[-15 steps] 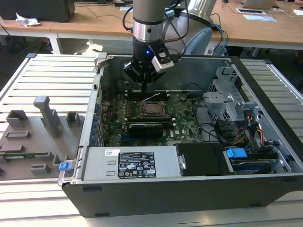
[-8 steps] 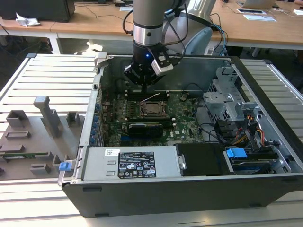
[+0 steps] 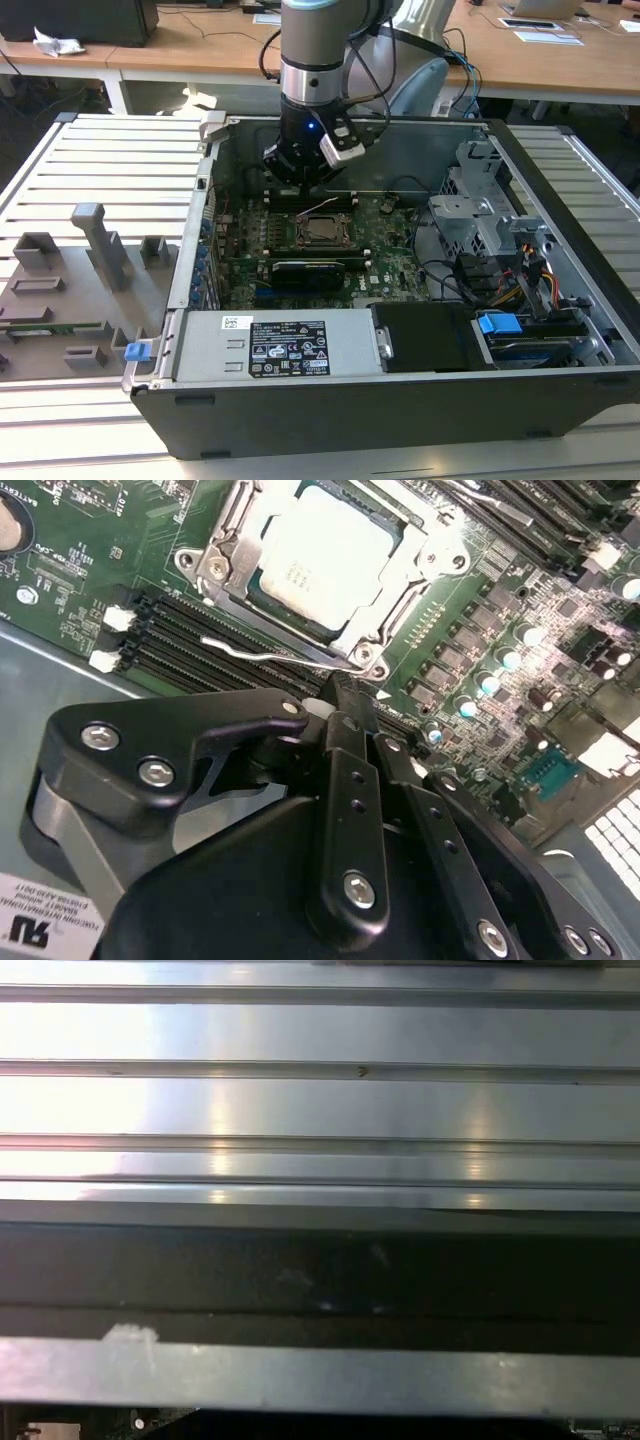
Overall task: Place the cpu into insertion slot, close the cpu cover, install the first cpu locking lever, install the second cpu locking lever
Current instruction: 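Install the first cpu locking lever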
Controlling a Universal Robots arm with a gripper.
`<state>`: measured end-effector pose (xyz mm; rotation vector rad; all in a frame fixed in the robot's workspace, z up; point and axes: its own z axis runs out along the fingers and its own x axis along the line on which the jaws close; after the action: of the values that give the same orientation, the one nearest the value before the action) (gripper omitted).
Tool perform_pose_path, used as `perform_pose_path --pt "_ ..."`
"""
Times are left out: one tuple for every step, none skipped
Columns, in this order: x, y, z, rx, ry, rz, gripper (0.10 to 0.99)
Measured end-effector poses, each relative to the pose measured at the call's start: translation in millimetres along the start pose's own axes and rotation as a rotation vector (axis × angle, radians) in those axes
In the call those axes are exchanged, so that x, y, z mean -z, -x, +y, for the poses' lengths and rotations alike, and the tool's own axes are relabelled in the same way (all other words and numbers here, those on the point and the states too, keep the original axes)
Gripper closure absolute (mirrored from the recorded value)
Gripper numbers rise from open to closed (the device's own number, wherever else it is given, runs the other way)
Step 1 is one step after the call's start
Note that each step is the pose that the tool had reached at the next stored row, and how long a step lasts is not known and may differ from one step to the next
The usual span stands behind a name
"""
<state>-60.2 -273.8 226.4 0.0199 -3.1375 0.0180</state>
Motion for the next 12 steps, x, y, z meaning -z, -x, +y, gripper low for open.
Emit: perform_pose_path --pt "-1.4 1.2 0.3 0.0 0.0 0.0001 0.98" --pt "-2.9 3.6 1.3 0.0 0.0 0.0 0.98" --pt "-3.8 5.2 2.0 0.0 0.0 0.0 0.98" --pt "-4.3 6.1 2.5 0.0 0.0 0.0 0.98" --pt "-4.8 7.0 2.9 0.0 0.0 0.0 0.98" --pt "-5.4 8.3 3.4 0.0 0.0 0.0 0.98" --pt "-5.7 9.2 3.7 0.0 0.0 0.0 0.98" --pt "-6.4 11.1 4.1 0.0 0.0 0.0 0.98" --pt "-6.9 12.9 4.2 0.001 0.0 -0.0002 0.98" --pt "-7.4 15.2 4.1 0.001 0.0 0.0 0.98" --pt "-7.6 16.3 4.1 0.001 0.0 0.0 0.98" --pt "-8.0 17.6 4.1 0.0 0.0 0.0 0.98"
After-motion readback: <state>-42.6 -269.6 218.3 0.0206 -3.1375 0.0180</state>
